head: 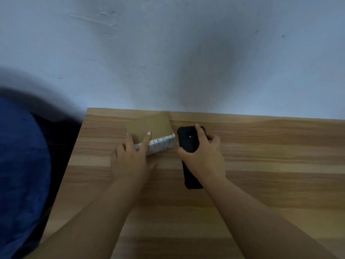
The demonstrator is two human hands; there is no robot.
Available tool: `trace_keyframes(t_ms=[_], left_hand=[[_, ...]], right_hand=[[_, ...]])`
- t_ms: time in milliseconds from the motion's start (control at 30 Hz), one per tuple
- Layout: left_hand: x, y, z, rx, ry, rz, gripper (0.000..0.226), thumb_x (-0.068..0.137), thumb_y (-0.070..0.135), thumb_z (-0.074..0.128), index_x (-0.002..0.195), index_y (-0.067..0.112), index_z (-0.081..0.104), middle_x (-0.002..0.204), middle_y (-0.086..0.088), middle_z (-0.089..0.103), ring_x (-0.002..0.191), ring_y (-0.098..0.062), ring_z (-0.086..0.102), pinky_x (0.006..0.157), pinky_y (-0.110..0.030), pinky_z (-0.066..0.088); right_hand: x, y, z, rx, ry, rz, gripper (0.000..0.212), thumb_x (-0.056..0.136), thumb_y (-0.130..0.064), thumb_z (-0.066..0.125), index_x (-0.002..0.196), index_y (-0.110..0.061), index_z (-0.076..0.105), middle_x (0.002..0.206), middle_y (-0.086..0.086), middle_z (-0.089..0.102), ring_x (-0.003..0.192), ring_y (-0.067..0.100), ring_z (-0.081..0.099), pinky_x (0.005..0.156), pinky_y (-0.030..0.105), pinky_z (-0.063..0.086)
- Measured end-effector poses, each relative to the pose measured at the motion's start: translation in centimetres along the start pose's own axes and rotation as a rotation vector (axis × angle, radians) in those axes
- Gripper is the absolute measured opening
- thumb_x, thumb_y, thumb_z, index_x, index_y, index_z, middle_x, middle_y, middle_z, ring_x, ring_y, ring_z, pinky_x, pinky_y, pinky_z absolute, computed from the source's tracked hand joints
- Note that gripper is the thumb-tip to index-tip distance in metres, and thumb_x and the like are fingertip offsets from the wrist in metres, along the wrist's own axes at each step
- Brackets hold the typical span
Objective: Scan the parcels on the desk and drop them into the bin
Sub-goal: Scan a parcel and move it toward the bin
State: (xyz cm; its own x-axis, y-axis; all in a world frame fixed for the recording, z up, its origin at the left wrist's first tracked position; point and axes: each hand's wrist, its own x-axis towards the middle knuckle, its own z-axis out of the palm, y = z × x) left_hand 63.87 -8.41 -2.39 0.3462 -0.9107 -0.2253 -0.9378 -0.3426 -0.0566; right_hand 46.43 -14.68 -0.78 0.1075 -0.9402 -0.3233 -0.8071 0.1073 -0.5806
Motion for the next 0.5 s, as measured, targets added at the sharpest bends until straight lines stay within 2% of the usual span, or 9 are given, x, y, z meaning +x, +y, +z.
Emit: trace_keyframes(t_ms=[100,233,300,367,433,500], left_hand=[[-3.4,1.0,-0.4,0.094,-0.013,0.083,0.083,0.091,0.071,0.038,0.156,0.041,-0.004,0.146,-0.011,0.032,0.125,-0.027,0.041,0.102,-0.039,0.035],[-5.9,1.9,-0.9,0.110,-0.040,0.168,0.084,0.093,0.071,0.035,0.156,0.034,-0.006,0.138,-0.011,0.035,0.123,-0.027,0.038,0.100,-0.038,0.034],[-5.5,1.7,-1.5,0.090,-0.038,0.244,0.090,0.091,0.071,0.039,0.156,0.032,-0.010,0.148,-0.013,0.025,0.132,-0.030,0.030,0.108,-0.040,0.031],[-4.1,1.3,-2.3,0.074,-0.086,0.297,0.098,0.088,0.073,0.044,0.153,0.036,-0.018,0.158,-0.016,-0.001,0.144,-0.037,0.008,0.117,-0.048,0.021],[-2.1,0.8,-3.0,0.064,-0.144,0.306,0.105,0.083,0.074,0.052,0.150,0.042,-0.023,0.158,-0.016,-0.023,0.146,-0.042,-0.013,0.118,-0.056,0.011],[-0.2,0.5,-3.0,0.075,-0.165,0.306,0.111,0.078,0.075,0.058,0.148,0.048,-0.023,0.157,-0.016,-0.026,0.146,-0.045,-0.014,0.119,-0.059,0.012]], right_hand=[[-1.7,0.6,-1.5,-0.018,-0.002,0.031,0.088,0.085,-0.059,0.065,0.156,-0.044,0.016,0.149,0.007,0.028,0.119,0.031,0.053,0.080,0.036,0.050],[-3.9,1.2,-2.8,-0.023,-0.014,0.055,0.089,0.085,-0.059,0.066,0.157,-0.043,0.016,0.148,0.007,0.027,0.116,0.030,0.055,0.079,0.037,0.052],[-4.6,1.5,-3.2,-0.035,-0.011,0.062,0.090,0.084,-0.061,0.066,0.157,-0.043,0.015,0.149,0.007,0.027,0.116,0.029,0.055,0.077,0.036,0.053],[-4.9,1.6,-3.6,-0.048,-0.005,0.070,0.090,0.085,-0.062,0.065,0.157,-0.043,0.015,0.149,0.007,0.027,0.116,0.029,0.055,0.074,0.034,0.049],[-5.1,1.6,-3.8,-0.048,0.003,0.074,0.089,0.085,-0.060,0.064,0.157,-0.044,0.014,0.147,0.007,0.029,0.115,0.028,0.054,0.073,0.033,0.047],[-5.1,1.7,-3.8,-0.047,0.008,0.077,0.088,0.085,-0.059,0.064,0.157,-0.044,0.014,0.146,0.007,0.029,0.113,0.028,0.054,0.073,0.033,0.046]])
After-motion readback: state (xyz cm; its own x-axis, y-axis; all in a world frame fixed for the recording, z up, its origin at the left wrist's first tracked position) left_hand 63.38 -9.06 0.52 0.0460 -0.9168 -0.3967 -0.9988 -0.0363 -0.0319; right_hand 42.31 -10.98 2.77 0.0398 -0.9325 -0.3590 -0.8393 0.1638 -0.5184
